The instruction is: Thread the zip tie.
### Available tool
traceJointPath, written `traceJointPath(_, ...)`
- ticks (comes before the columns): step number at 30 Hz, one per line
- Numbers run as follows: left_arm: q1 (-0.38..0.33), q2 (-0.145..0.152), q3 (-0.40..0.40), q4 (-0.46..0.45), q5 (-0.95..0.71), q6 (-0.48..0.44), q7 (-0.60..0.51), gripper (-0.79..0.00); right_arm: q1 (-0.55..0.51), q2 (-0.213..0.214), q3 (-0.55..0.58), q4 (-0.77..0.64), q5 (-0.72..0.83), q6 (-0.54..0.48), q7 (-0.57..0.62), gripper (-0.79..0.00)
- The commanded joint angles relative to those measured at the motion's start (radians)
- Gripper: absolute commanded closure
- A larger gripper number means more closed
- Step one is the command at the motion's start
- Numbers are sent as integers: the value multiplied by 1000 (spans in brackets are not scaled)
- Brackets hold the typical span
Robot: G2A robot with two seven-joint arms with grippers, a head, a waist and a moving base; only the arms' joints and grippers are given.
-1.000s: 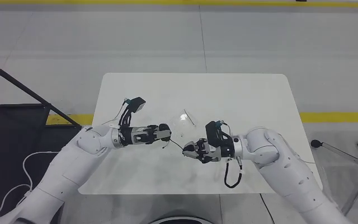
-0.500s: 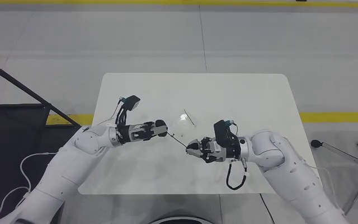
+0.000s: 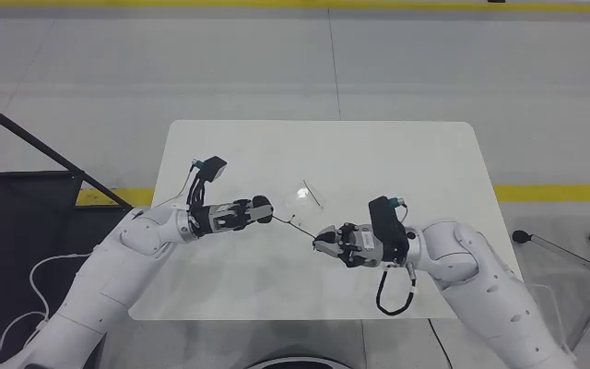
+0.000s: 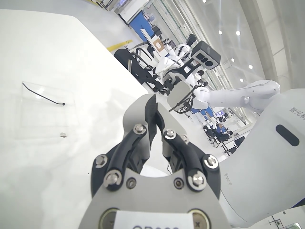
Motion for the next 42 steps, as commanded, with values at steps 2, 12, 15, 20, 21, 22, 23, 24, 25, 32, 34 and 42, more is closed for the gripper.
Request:
traceJointPath(2, 4, 0, -5, -2, 2, 1, -3, 0, -8, 8, 2, -8, -13, 0, -26, 0)
traceJointPath(12, 11, -3, -18, -2, 2, 6, -9, 0, -24, 32, 2, -27, -51, 0, -140, 0)
traceJointPath(15, 12, -4, -20, -2, 2, 7, -12, 0, -27, 41, -3, -32, -66, 0, -172, 0)
traceJointPath(20, 13, -6, -24, -2, 2, 7, -15, 0, -26, 55, -15, -38, -87, 0, -226, 0)
traceJointPath(21, 14, -7, -25, -2, 2, 7, -16, 0, -26, 58, -18, -39, -92, 0, -236, 0)
traceJointPath(22, 14, -7, -26, -2, 2, 8, -17, 0, -26, 61, -20, -39, -97, 0, -246, 0)
traceJointPath(23, 14, -7, -27, -2, 2, 8, -18, 0, -25, 64, -23, -40, -101, 0, -257, 0)
traceJointPath(24, 15, -8, -28, -2, 2, 8, -18, 0, -25, 67, -26, -39, -106, 0, -266, 0)
traceJointPath(25, 15, -8, -29, -2, 2, 8, -19, 0, -24, 69, -29, -39, -110, 0, -276, 0)
traceJointPath(32, 19, -10, -35, -4, 2, 9, -24, 0, -11, 89, -57, -34, -137, 0, -333, 0)
traceJointPath(34, 20, -11, -37, -4, 2, 10, -25, 0, -6, 94, -65, -33, -142, 0, -349, 0)
traceJointPath(42, 23, -14, -42, -2, 2, 9, -26, 0, 13, 114, -99, -23, -168, 0, -399, 0)
